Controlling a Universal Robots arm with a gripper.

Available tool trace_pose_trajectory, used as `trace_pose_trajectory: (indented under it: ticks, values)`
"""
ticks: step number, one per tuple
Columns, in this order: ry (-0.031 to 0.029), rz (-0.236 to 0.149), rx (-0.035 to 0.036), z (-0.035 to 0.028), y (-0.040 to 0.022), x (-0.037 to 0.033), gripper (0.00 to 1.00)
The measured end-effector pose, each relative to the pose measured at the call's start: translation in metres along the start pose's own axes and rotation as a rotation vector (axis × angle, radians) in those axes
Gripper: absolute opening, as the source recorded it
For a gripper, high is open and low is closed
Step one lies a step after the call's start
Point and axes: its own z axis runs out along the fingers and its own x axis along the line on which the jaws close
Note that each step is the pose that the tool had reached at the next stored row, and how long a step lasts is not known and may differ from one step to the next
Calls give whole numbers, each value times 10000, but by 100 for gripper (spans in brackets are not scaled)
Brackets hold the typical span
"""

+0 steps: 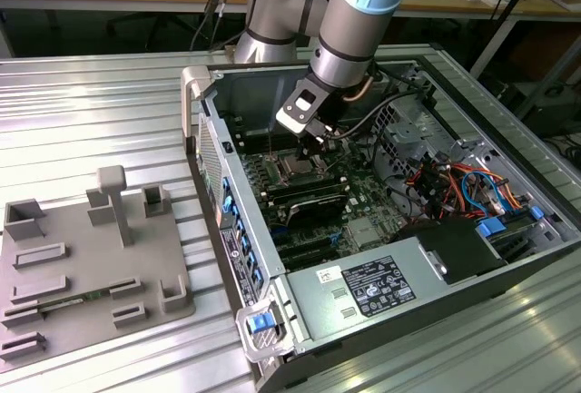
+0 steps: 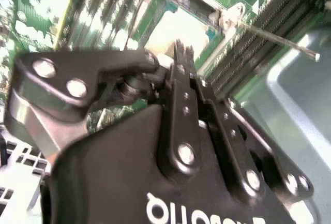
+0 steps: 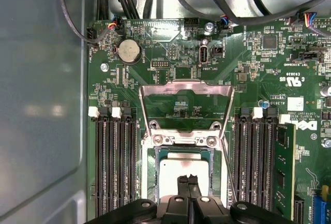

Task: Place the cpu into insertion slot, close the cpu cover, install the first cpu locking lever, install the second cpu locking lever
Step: 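Close the cpu cover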

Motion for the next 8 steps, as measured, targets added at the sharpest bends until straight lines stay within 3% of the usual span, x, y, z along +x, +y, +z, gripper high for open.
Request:
trace_pose_trajectory:
  ticks: [4,8]
  values:
    - [-2,1,1,-35,-1,2,11]
    - [-3,2,1,-140,-2,6,11]
